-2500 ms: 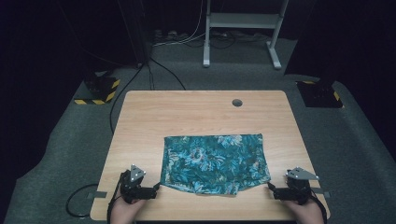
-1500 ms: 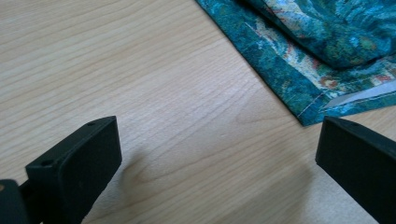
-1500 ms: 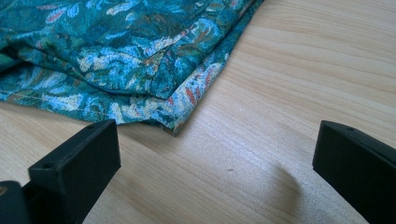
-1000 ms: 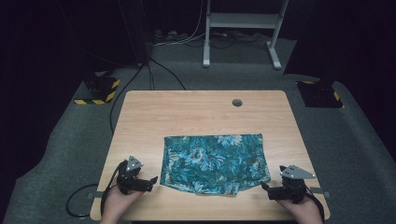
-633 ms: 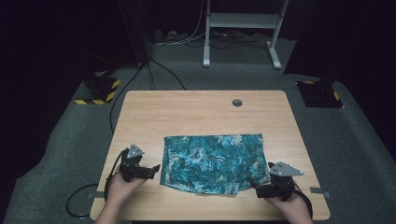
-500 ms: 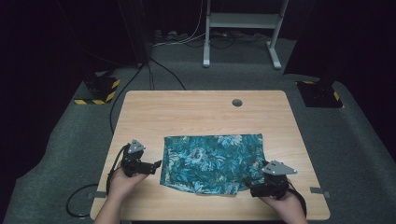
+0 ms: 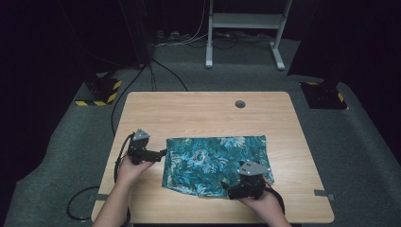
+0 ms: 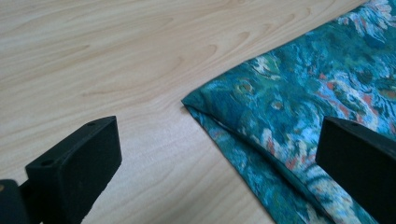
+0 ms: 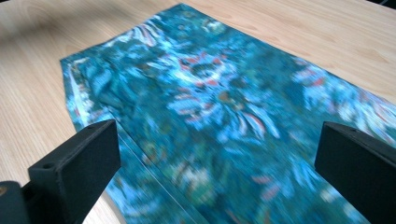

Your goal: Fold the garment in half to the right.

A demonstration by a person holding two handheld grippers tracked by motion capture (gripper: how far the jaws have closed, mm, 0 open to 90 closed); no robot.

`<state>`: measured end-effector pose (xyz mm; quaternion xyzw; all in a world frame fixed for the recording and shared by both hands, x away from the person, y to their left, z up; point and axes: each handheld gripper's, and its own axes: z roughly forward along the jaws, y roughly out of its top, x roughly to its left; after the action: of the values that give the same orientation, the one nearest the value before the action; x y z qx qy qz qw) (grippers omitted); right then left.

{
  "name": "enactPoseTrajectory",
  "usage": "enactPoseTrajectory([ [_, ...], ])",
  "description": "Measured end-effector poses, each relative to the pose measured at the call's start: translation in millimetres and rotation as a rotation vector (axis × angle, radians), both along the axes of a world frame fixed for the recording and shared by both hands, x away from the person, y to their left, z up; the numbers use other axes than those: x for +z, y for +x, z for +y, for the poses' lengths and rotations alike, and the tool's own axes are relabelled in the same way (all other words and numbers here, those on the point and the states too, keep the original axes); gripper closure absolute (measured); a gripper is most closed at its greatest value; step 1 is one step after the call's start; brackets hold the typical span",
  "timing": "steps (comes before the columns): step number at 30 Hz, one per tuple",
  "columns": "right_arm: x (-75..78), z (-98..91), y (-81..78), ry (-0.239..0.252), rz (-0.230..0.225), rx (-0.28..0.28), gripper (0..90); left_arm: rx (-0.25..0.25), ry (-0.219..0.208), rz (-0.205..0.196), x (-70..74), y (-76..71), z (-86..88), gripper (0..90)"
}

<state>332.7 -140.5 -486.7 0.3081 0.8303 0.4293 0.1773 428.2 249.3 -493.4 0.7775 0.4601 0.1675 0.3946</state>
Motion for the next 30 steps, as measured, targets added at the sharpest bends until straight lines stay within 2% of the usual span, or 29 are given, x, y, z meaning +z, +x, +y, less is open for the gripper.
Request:
enactPoseTrajectory([
  [3,0.6,11.9,1.8,0.002,0.004,0.019,0.0,0.000,0.002,-0.002,3.8,6.1,-1.1,0.8],
  [6,0.5,23.3,3.9,-0.001,0.008,0.036,0.0,-0.001,-0.014,-0.002,5.6,12.3,-0.9,0.8],
  [10,0.8,40.5,8.4,-0.004,0.019,0.055,0.0,0.004,-0.024,0.012,6.2,21.1,-1.2,0.8],
  [20,6.6,73.8,15.1,-0.003,0.020,0.099,0.0,0.006,-0.005,0.012,20.6,35.4,-2.2,0.8],
  [23,6.9,80.6,15.8,-0.003,0.024,0.108,0.1,0.007,-0.005,0.023,22.8,38.2,-1.6,0.8],
  [27,6.1,91.1,15.3,-0.007,0.031,0.124,0.1,0.008,0.002,0.038,21.1,41.6,-2.0,0.8],
  [30,4.2,100.5,14.8,-0.009,0.035,0.139,0.1,0.011,-0.013,0.050,17.0,44.2,-2.7,0.8],
])
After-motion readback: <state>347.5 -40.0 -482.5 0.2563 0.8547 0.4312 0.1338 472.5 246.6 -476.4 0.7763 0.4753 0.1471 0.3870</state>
